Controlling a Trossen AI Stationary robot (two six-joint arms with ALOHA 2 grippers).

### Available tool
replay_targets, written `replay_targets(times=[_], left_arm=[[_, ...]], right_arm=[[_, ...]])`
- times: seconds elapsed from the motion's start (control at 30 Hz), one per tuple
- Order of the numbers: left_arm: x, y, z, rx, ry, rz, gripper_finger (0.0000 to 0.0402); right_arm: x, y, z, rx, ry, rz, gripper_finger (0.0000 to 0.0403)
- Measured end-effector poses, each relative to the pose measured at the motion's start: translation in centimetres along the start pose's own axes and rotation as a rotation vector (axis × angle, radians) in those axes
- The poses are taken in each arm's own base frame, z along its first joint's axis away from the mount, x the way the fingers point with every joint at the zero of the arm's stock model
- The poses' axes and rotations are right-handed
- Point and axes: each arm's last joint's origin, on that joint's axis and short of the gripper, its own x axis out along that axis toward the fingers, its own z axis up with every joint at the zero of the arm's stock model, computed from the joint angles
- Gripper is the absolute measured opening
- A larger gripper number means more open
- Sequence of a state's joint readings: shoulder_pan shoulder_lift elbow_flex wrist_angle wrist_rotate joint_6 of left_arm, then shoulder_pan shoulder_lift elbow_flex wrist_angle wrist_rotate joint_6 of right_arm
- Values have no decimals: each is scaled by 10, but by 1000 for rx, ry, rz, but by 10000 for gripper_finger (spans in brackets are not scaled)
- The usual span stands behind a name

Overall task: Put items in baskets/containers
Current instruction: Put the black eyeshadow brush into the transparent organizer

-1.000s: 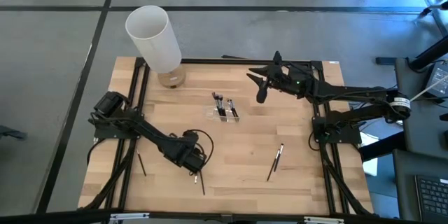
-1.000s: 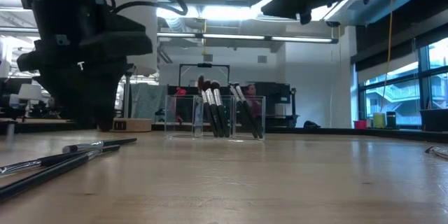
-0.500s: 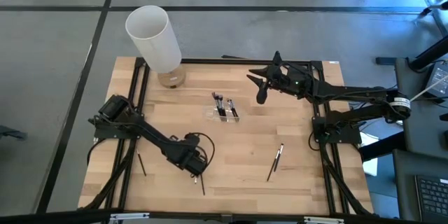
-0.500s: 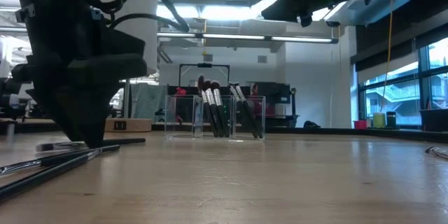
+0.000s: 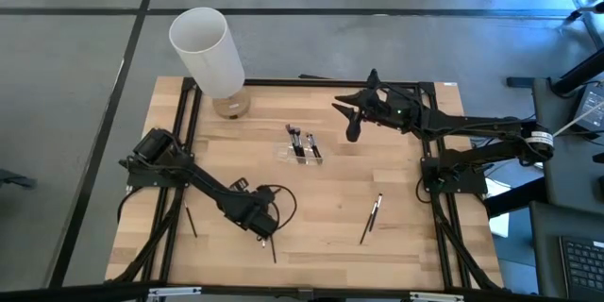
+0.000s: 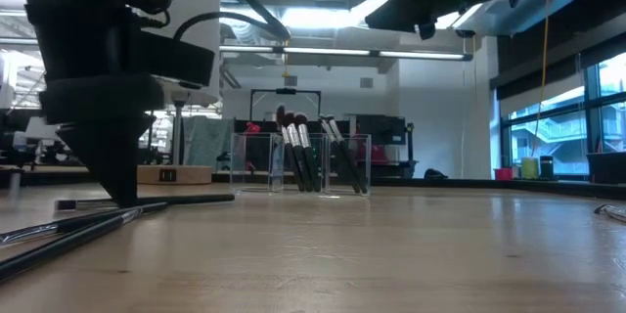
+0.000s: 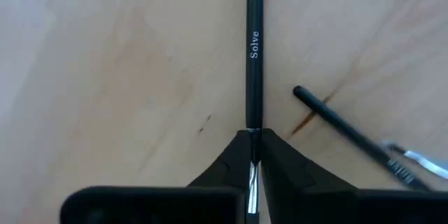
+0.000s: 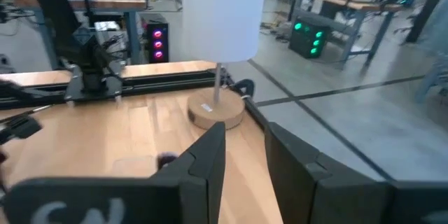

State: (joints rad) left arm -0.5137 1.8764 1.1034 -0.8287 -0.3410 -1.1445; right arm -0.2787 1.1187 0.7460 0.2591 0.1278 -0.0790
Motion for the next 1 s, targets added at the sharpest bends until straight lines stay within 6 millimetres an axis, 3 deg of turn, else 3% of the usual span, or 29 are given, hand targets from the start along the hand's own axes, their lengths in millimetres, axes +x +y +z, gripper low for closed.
replay_targets(times=[0.23, 0.5, 0.7, 1.0], left_arm=[[-1, -1, -4, 344, -82, 55, 28], [-20, -10, 13, 811, -331, 269, 30], [-41, -23, 31, 992, -518, 439, 30], [-46, -32, 38, 1217, -562, 527, 31]], right_arm=[[0, 4, -6, 65, 55, 130, 102], [14, 23, -35, 309, 292, 635, 102], [36, 38, -64, 455, 446, 803, 102], [61, 66, -96, 621, 562, 989, 102]])
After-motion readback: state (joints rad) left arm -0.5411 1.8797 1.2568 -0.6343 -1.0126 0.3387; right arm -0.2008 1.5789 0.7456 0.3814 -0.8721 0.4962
